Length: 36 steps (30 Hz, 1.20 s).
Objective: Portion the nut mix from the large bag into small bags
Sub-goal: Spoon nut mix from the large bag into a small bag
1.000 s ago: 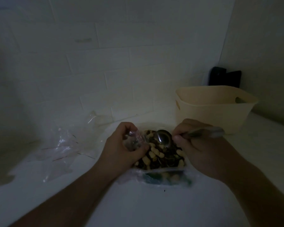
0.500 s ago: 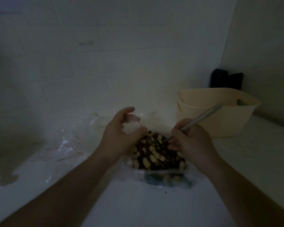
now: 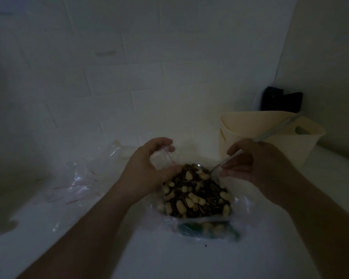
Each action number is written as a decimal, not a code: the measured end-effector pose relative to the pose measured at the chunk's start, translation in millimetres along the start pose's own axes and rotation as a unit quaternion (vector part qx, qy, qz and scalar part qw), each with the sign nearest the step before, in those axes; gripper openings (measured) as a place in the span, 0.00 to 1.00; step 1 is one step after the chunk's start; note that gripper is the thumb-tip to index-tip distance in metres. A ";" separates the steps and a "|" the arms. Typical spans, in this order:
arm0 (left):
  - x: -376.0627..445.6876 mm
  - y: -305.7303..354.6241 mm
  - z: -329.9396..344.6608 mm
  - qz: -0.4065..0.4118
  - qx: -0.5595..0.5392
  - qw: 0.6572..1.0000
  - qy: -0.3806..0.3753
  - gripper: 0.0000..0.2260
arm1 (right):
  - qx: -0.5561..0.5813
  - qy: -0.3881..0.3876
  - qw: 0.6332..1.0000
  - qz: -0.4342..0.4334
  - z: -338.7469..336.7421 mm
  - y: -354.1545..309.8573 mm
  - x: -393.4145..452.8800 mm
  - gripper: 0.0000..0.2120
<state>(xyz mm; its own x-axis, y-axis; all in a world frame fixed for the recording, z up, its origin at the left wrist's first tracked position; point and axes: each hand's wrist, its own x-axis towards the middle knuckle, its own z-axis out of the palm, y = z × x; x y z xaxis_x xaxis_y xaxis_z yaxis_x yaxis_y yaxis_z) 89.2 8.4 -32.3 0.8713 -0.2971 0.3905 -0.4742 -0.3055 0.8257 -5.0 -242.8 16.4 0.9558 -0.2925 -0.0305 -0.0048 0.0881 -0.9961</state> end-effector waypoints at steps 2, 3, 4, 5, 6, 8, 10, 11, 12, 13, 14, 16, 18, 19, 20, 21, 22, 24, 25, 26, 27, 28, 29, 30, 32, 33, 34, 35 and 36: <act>-0.6 0.0 -1.0 0.001 0.006 1.000 0.008 0.29 | -0.030 -0.002 1.000 -0.003 2.0 -21.2 1.8 0.12; 0.1 0.4 -1.8 -0.002 0.008 1.000 0.010 0.30 | -0.047 -0.006 0.999 -0.008 3.1 -34.5 2.4 0.12; 0.8 0.9 -2.9 -0.007 0.006 1.000 0.008 0.31 | -0.067 -0.010 0.998 -0.017 3.9 -48.2 2.5 0.13; 1.2 1.2 -3.4 -0.013 0.002 1.000 0.002 0.31 | -0.087 -0.013 0.996 -0.026 4.8 -61.9 2.0 0.13; 0.7 1.7 -3.1 -0.019 -0.004 1.000 -0.006 0.30 | -0.105 -0.016 0.994 -0.035 5.5 -73.4 1.6 0.13; -1.0 3.4 -1.1 -0.029 -0.008 0.999 -0.020 0.29 | -0.130 -0.018 0.990 -0.051 8.2 -90.6 1.6 0.12; -1.4 6.4 1.9 -0.039 -0.013 0.999 -0.023 0.27 | -0.142 -0.017 0.987 -0.067 12.7 -96.5 5.8 0.13; -0.9 7.4 3.1 -0.044 -0.023 0.999 -0.022 0.26 | -0.149 -0.017 0.986 -0.074 15.8 -96.1 8.5 0.13; -0.7 9.1 3.8 -0.049 -0.032 0.998 -0.022 0.26 | -0.156 -0.018 0.984 -0.079 18.8 -94.2 10.7 0.13; -0.6 9.9 4.5 -0.050 -0.037 0.998 -0.023 0.25 | -0.162 -0.020 0.983 -0.083 21.3 -91.1 12.9 0.12; -0.5 9.8 5.4 -0.047 -0.040 0.998 -0.024 0.23 | -0.167 -0.022 0.982 -0.085 23.0 -87.7 15.1 0.12; -0.8 10.8 7.4 -0.039 -0.040 0.998 -0.029 0.21 | -0.173 -0.023 0.981 -0.084 24.6 -81.4 18.9 0.12; -0.3 11.6 8.5 -0.039 -0.040 0.998 -0.033 0.21 | -0.186 -0.019 0.978 -0.090 25.3 -76.6 23.1 0.12; 0.2 11.5 8.8 -0.041 -0.041 0.998 -0.036 0.21 | -0.202 -0.017 0.974 -0.098 26.5 -75.1 24.6 0.12; 0.6 11.5 9.4 -0.043 -0.040 0.997 -0.039 0.21 | -0.221 -0.015 0.969 -0.109 28.0 -73.6 25.3 0.12; 0.7 11.6 10.1 -0.047 -0.035 0.997 -0.042 0.21 | -0.240 -0.015 0.963 -0.122 29.3 -72.3 25.5 0.12; 0.7 11.9 11.4 -0.050 -0.028 0.997 -0.041 0.21 | -0.262 -0.016 0.956 -0.134 31.0 -71.0 25.0 0.13; -0.1 11.8 14.5 -0.056 -0.022 0.997 -0.038 0.20 | -0.343 -0.015 0.923 -0.174 34.1 -69.4 21.5 0.14; -0.7 12.3 16.3 -0.062 -0.024 0.997 -0.036 0.20 | -0.408 -0.007 0.889 -0.207 36.1 -69.0 19.9 0.15; -1.1 12.9 18.1 -0.067 -0.025 0.997 -0.031 0.21 | -0.470 0.002 0.849 -0.241 38.6 -69.3 17.1 0.17; -1.3 13.0 20.0 -0.071 -0.022 0.997 -0.025 0.24 | -0.516 0.008 0.814 -0.266 41.0 -69.9 13.2 0.17; -1.6 13.2 21.6 -0.074 -0.016 0.997 -0.019 0.25 | -0.535 0.009 0.796 -0.282 43.2 -71.1 8.2 0.17; -1.9 14.0 22.9 -0.077 -0.009 0.997 -0.015 0.26 | -0.536 0.002 0.791 -0.296 44.7 -71.8 3.2 0.17; -2.5 14.8 24.3 -0.077 -0.004 0.997 -0.015 0.25 | -0.528 -0.010 0.789 -0.313 45.3 -72.5 -1.2 0.15; -3.7 15.4 27.1 -0.073 0.007 0.997 -0.019 0.25 | -0.525 -0.031 0.783 -0.331 47.2 -73.5 -9.1 0.14; -4.0 16.1 27.9 -0.072 0.013 0.997 -0.019 0.25 | -0.537 -0.041 0.777 -0.326 48.1 -74.5 -11.8 0.14; -4.0 16.0 28.3 -0.070 0.020 0.997 -0.015 0.26 | -0.552 -0.048 0.771 -0.314 49.8 -76.2 -13.9 0.14; -3.5 15.3 28.4 -0.067 0.024 0.997 -0.012 0.26 | -0.565 -0.051 0.766 -0.303 51.5 -76.8 -14.8 0.14; -2.9 14.4 28.5 -0.064 0.028 0.998 -0.009 0.26 | -0.571 -0.053 0.764 -0.296 53.4 -77.9 -15.9 0.14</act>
<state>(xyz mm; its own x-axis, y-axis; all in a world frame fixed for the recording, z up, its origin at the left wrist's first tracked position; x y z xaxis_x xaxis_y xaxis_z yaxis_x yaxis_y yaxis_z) 76.2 -20.8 -33.2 0.9227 -0.2693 0.2758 -0.3666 -0.3922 0.8437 -4.1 -194.2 98.9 0.9082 0.1237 0.3998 0.2410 -0.9356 -0.2580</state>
